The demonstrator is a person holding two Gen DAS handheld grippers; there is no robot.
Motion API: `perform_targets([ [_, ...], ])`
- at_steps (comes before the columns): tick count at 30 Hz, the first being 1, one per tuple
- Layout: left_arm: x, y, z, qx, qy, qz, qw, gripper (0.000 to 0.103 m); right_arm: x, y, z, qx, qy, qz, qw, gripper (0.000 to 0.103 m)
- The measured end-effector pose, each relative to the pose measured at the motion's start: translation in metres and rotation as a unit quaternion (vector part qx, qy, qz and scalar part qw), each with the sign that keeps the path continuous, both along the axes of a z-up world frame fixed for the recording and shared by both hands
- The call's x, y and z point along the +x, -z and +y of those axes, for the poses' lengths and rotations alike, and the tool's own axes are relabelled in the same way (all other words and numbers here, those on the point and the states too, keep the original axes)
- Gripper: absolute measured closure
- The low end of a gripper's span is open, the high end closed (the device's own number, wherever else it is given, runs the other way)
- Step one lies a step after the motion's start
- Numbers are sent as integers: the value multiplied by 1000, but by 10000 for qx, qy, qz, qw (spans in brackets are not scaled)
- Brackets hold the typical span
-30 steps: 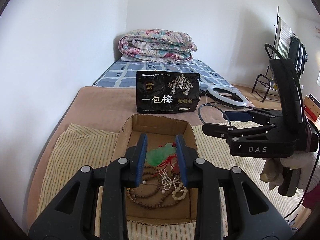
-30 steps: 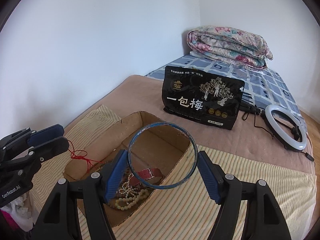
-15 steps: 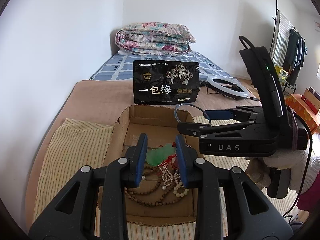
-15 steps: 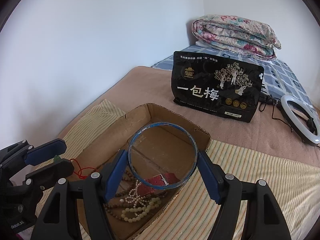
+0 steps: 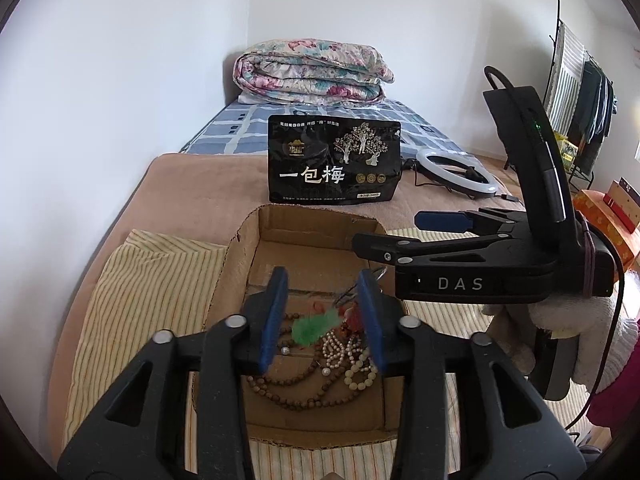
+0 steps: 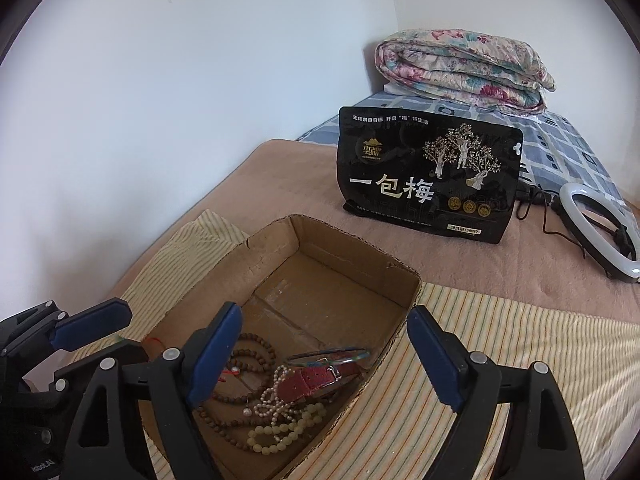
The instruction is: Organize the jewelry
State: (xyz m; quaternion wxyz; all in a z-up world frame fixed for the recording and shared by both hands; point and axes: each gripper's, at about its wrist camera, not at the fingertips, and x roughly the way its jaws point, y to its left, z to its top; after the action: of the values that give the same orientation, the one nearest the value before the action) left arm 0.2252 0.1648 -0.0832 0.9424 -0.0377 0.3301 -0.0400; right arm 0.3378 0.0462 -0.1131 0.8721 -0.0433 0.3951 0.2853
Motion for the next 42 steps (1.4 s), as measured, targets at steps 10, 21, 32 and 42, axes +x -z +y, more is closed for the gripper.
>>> perform_targets([
  [10, -9, -9, -5, 167, -25, -178, 9997, 43, -5, -13, -9, 108, 110, -84, 9998, 14],
  [21, -26, -26, -17, 312, 47, -327, 9990, 43, -23, -40, -32, 212, 302, -289, 9989, 14],
  [32, -51, -63, -38, 258, 146, -679, 9973, 43, -69, -90, -77, 302, 592, -765, 9948, 10],
  [42, -72, -87, -69, 287, 284, -911, 9950, 24, -131, -126, -133, 153, 1027, -1319, 9858, 0],
])
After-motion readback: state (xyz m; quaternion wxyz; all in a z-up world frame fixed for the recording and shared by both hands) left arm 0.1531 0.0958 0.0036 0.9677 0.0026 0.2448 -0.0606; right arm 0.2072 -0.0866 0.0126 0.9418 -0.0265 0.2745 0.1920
